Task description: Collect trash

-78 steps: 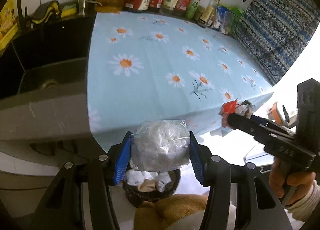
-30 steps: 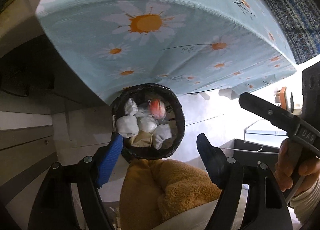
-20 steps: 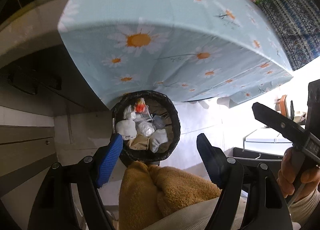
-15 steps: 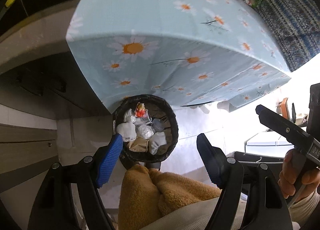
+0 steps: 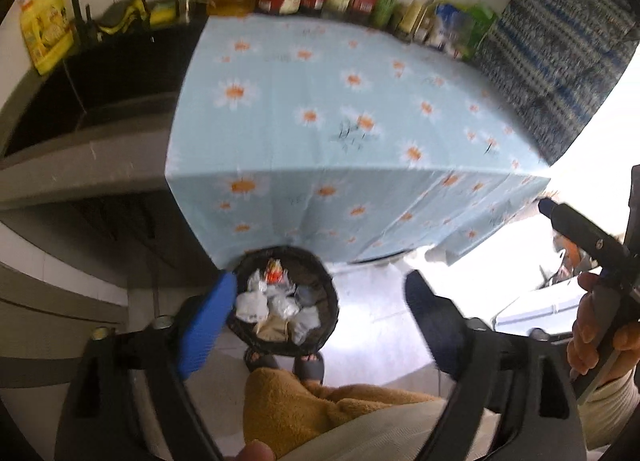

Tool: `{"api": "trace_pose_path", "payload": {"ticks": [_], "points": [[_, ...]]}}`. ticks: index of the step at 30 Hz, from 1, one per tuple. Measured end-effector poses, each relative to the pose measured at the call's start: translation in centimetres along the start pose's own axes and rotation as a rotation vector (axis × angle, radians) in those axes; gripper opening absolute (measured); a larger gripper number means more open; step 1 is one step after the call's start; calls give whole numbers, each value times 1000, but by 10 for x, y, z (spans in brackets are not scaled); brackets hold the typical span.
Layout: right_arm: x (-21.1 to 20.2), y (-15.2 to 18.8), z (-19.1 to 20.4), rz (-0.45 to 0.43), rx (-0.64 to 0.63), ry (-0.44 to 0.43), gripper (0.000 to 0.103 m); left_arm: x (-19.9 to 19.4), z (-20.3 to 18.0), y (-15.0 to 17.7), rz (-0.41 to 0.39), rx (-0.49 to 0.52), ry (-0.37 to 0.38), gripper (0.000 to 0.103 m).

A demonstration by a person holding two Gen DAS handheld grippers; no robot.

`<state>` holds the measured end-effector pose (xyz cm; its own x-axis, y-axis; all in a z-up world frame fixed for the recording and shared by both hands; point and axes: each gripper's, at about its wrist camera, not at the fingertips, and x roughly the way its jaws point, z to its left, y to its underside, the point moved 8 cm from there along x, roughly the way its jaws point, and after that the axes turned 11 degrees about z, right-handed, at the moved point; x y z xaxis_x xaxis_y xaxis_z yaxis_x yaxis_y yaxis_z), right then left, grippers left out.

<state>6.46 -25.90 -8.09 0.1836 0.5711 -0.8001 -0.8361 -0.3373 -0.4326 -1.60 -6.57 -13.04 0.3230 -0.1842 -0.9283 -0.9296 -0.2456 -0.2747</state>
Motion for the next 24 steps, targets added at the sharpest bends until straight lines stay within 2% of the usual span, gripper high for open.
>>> {"api": "trace_pose_path", "payload": {"ticks": [5,7,8,13,16,19,24], "points": [[-29,-10,2,-35,-54,30,99,-23,-10,-10,-54,31,-39,90],[-38,-15,0,-54,-55,29,99,-30,-10,-17,-70,40,-67,96],[-41,-17,-1,-61,-53,35,99,-34,-10,-20,-84,38,-72,96],[-61,-31,-1,-97,-69,64,99,-55,-18,-31,-104,58,-53,96],[-66,-36,-2,-80,-67,78,99,-65,-21,-33,-121,57,-48,96],[-73,-41,1,-100,-99,112,99,-68,-20,-36,-133,44,-96,96],[-77,-44,3,-95,-107,104,99,-72,-24,-37,-145,34,-83,96]]}}
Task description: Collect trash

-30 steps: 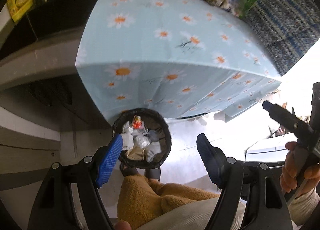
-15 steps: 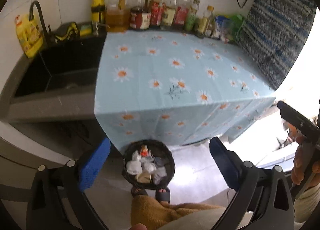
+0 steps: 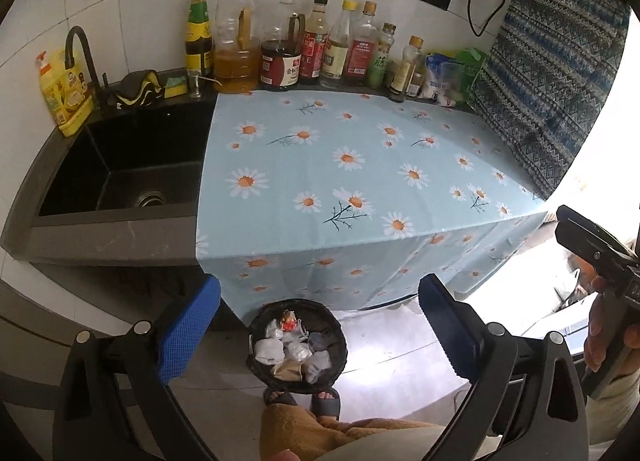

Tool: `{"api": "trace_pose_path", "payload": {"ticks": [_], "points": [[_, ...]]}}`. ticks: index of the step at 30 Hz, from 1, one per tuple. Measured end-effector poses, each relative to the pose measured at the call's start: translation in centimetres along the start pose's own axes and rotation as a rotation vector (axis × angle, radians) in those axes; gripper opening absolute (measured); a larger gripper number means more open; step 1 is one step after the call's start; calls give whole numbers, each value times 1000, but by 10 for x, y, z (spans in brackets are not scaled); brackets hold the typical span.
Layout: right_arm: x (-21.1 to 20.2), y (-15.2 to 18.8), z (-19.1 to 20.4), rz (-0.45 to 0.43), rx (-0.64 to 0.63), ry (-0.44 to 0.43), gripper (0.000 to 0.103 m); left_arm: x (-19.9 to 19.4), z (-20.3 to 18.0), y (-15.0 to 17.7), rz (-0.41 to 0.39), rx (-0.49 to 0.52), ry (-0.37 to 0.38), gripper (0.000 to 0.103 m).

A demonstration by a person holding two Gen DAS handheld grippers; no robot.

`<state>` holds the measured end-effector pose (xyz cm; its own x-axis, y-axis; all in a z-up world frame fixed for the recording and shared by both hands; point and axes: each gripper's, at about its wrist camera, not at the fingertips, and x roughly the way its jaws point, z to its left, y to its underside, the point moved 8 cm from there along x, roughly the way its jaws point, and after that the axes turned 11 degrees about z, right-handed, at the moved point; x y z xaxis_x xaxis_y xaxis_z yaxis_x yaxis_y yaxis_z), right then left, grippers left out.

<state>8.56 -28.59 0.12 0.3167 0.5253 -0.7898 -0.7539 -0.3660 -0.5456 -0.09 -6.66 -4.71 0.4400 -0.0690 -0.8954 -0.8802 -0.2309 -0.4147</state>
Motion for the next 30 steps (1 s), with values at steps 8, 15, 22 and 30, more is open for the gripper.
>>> {"api": "trace_pose_path", "payload": {"ticks": [8,15,22,30], "points": [[0,4,-4,13,-3,14,99,-7,-7,5,-11,2,-2,96],[-2,9,-3,24,-6,20,99,-6,-13,7,-16,13,-6,96],[-1,13,-5,27,18,28,99,-8,-12,8,-16,7,12,96],[-5,10,-9,22,41,26,99,-10,-9,4,-24,2,20,96]]}}
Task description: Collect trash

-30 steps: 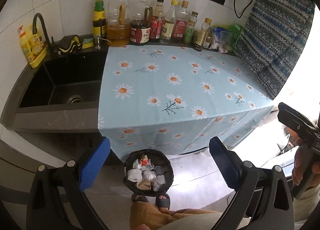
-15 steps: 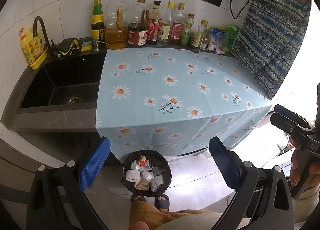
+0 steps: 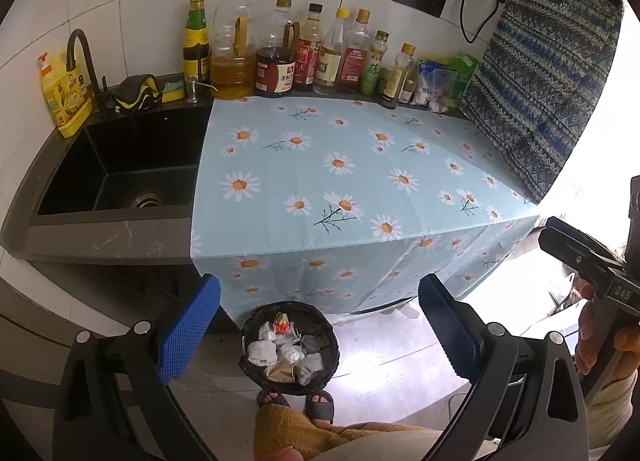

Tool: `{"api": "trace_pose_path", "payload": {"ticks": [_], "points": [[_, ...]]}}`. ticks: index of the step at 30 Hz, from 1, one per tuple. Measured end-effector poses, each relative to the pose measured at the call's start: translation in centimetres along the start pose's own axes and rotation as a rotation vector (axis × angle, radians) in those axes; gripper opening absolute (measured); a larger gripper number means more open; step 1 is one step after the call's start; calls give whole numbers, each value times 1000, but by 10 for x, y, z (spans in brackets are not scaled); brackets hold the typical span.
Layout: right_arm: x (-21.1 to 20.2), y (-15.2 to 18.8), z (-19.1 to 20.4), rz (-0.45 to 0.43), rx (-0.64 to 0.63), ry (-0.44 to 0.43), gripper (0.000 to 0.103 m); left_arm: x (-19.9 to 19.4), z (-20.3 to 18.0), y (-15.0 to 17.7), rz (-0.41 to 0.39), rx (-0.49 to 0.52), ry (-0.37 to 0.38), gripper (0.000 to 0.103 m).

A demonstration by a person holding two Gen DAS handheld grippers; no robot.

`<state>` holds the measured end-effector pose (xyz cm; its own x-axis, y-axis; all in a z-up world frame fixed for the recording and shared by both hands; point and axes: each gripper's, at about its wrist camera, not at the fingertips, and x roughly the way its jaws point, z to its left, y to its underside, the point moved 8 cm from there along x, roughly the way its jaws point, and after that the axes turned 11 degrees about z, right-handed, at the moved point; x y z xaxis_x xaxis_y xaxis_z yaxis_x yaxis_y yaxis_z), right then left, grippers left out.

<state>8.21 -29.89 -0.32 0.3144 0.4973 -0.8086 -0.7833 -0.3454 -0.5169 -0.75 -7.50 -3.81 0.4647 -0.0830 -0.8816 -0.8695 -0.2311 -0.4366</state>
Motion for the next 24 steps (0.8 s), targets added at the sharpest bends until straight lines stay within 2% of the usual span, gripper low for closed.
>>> {"api": "trace_pose_path", "payload": {"ticks": [24], "points": [[0,-2,-7,13,12,-8,99,-2,-10,2,-17,40,-12,96]]}}
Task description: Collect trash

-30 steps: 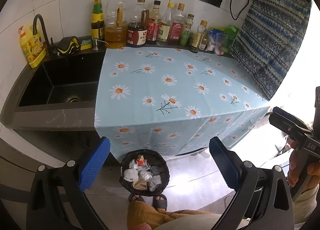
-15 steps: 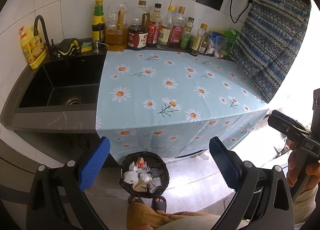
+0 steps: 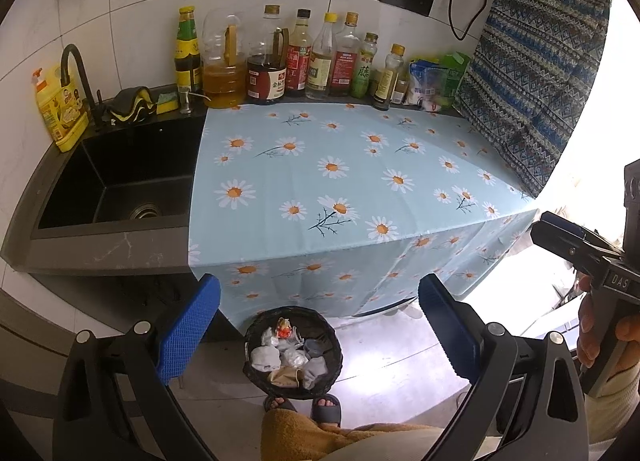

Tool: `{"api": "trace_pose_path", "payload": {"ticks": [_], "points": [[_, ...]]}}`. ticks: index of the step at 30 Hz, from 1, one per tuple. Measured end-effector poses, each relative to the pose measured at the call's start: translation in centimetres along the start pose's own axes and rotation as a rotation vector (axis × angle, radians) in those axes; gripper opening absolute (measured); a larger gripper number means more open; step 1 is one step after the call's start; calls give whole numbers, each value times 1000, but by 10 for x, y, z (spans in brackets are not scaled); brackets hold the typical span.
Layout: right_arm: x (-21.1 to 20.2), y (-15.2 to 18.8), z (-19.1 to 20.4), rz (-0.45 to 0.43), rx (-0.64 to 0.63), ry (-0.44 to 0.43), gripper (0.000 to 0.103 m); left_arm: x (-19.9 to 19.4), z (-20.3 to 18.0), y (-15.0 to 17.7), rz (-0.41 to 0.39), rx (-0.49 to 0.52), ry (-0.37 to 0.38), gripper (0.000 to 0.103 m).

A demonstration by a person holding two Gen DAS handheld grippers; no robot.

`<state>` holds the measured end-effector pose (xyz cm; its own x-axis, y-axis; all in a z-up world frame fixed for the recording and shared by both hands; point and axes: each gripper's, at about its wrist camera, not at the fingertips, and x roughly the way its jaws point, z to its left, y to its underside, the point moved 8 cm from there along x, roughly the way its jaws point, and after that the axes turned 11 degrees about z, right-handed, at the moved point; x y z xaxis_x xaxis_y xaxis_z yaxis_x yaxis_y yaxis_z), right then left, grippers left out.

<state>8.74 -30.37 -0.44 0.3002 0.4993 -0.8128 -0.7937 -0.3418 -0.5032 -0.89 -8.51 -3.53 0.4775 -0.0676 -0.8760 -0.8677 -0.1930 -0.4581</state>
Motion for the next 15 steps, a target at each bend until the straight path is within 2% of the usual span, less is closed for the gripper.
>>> {"api": "trace_pose_path", "payload": {"ticks": [15], "points": [[4,-3,-2,4,6,-2,99,1,-3,-4,0,-1,10,96]]}}
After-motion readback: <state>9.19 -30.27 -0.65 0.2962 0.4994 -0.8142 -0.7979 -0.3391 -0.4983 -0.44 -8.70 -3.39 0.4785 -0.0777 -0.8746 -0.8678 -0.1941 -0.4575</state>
